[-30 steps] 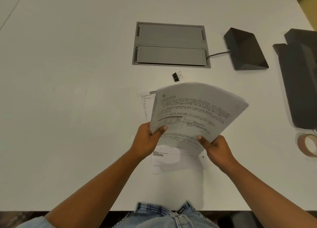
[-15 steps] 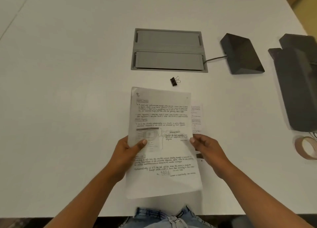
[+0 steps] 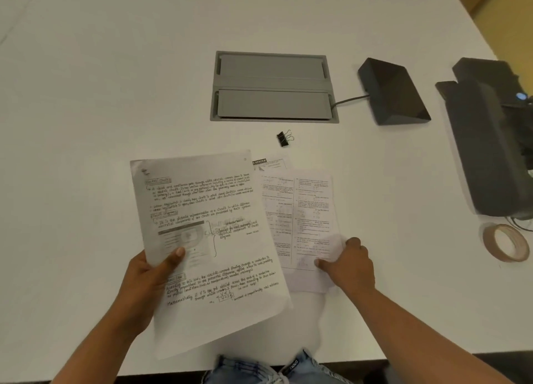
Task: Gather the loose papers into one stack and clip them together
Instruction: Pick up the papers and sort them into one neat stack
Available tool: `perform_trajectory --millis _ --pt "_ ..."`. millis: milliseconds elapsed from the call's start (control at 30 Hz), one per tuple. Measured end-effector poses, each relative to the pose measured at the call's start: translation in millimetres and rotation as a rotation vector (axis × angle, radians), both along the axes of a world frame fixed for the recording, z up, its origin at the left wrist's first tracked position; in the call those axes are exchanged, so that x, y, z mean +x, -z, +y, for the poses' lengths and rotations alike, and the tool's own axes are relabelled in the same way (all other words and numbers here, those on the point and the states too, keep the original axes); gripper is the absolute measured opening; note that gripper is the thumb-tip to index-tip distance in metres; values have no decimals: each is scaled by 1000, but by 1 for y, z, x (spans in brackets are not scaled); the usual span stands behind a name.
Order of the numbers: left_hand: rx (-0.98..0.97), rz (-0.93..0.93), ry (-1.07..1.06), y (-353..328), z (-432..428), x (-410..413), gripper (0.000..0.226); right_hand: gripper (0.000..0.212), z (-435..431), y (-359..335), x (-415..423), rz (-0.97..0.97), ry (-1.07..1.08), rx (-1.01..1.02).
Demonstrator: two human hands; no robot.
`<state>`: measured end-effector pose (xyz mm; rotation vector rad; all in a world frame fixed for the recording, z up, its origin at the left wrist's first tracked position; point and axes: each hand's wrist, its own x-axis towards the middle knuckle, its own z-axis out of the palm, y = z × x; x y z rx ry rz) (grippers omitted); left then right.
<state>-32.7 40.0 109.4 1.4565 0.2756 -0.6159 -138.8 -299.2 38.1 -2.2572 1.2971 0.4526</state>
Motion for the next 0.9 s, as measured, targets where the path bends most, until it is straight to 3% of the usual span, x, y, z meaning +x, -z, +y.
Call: perform_trajectory --millis 133,300,467,633,833,900 --pt "-6 -18 -31 2 4 -2 87 76 -5 1 0 -97 85 69" --pt "6 -13 -42 2 8 -4 91 27 -10 -4 -4 -140 85 13" --pt "41 -14 -37 3 13 2 96 41 -22 -9 -10 -142 113 -11" --pt "62 -26 -54 3 11 5 96 19 -28 -13 -19 -179 112 -15" --pt "56 -13 -49 5 7 2 97 11 -21 -15 -23 -168 88 -18" --pt "51 -11 -45 6 7 0 97 21 -16 -13 -24 -138 67 -5"
